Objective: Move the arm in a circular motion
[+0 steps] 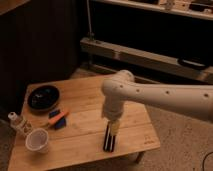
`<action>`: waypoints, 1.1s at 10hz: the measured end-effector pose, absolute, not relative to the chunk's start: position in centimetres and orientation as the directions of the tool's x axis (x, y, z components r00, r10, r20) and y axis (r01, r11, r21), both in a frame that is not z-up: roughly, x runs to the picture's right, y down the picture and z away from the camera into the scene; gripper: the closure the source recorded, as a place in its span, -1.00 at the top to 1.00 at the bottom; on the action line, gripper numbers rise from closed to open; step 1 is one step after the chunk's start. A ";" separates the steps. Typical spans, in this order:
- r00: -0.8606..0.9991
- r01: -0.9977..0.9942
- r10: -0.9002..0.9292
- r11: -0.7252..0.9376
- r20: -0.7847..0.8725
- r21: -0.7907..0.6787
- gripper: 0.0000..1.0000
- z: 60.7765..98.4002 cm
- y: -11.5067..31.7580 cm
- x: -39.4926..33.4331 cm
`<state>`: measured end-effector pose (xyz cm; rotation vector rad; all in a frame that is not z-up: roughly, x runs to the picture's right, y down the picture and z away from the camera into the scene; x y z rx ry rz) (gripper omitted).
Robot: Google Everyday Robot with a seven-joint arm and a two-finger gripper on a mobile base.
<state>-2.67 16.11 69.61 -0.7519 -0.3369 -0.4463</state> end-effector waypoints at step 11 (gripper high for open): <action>0.558 0.820 -0.472 0.436 0.682 -0.370 0.30 76.7 8.3 -26.6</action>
